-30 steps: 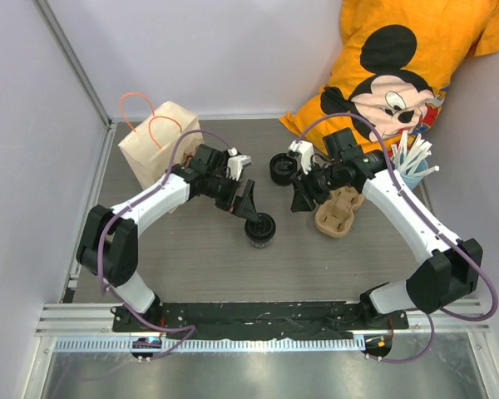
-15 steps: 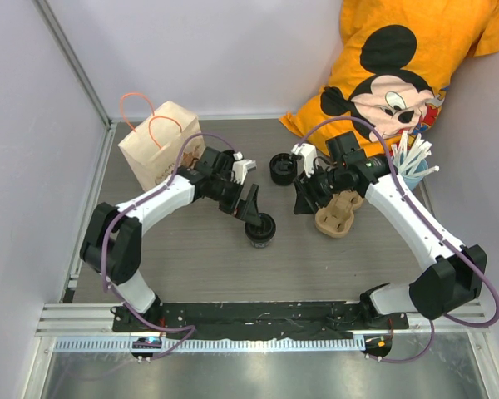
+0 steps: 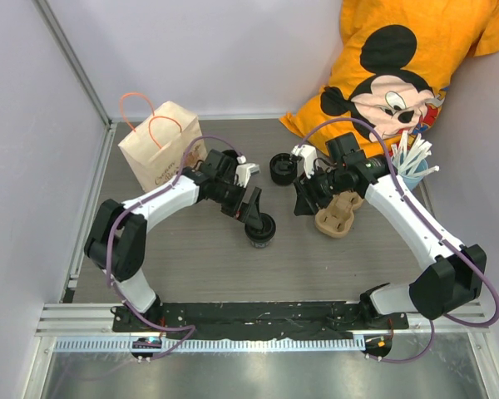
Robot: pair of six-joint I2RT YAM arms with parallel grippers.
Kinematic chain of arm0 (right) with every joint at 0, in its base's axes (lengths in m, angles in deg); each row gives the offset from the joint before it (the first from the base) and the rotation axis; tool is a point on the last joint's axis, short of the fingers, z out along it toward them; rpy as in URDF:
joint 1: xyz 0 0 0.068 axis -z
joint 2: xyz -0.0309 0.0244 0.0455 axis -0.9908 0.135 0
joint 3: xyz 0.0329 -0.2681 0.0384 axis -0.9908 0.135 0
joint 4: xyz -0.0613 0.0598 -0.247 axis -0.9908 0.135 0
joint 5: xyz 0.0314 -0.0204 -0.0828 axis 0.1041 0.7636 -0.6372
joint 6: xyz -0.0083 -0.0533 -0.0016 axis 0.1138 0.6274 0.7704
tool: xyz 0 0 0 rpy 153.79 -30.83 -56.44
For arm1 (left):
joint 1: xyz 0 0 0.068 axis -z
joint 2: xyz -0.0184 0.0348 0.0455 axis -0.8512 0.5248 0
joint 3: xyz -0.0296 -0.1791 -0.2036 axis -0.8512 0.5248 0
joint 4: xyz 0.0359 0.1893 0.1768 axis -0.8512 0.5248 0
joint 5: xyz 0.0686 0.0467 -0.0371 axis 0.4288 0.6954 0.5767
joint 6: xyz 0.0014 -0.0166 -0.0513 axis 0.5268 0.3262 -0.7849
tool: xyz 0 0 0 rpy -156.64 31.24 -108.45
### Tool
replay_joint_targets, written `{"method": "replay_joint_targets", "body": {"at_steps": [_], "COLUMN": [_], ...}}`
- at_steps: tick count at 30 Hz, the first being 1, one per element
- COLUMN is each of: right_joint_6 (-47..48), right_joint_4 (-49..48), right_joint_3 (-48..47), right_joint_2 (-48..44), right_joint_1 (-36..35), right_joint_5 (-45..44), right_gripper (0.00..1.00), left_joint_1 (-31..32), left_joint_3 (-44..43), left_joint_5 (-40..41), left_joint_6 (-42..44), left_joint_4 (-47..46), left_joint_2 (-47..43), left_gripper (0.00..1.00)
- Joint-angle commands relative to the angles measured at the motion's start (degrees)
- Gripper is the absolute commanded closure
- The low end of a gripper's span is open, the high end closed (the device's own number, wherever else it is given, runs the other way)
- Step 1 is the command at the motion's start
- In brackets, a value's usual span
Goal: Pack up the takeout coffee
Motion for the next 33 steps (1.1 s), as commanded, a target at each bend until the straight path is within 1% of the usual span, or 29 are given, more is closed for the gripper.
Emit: {"method": "replay_joint_targets", "body": {"at_steps": [1, 6, 12, 15, 19, 28, 33], "right_joint_6": [-0.57, -0.66, 0.13, 0.48, 1.45, 2.86, 1.02], "right_joint_4": [-1.68, -1.51, -0.81, -0.63, -0.28, -0.89, -5.37], "right_joint_3": [-0.07, 0.1, 0.8, 1.42, 2.21, 4.58, 7.74], "right_joint_2": [-2.54, -2.89, -2.72, -2.98, -3.25, -2.46, 0.0], "right_joint_1": [0.11, 0.11, 0.11, 0.11, 0.03, 0.11, 0.03], "right_joint_5": [0.31, 0.93, 1.89, 2.33, 4.35, 9.53, 10.68], "right_gripper": [0.5, 0.5, 0.5, 0.5, 0.5, 0.5, 0.5], "left_joint_1": [0.24, 0.51, 0.42, 0.51, 0.42, 0.33, 0.33], "left_joint_3": [-0.86, -1.38, -1.56, -1.56, -1.47, 0.72, 1.51], "left_joint_5": [0.54, 0.72, 1.25, 0.9, -0.07, -3.5, -2.98], "left_joint_6": [0.29, 0.29, 0.38, 0.38, 0.21, 0.47, 0.47], "left_joint_4": [-1.54, -1.37, -1.37, -1.55, -1.81, -4.44, -5.32], "left_joint_2": [0.94, 2.0, 2.96, 3.14, 4.19, 5.6, 6.83], "left_gripper": [0.07, 0.1, 0.18, 0.23, 0.33, 0.36, 0.39]}}
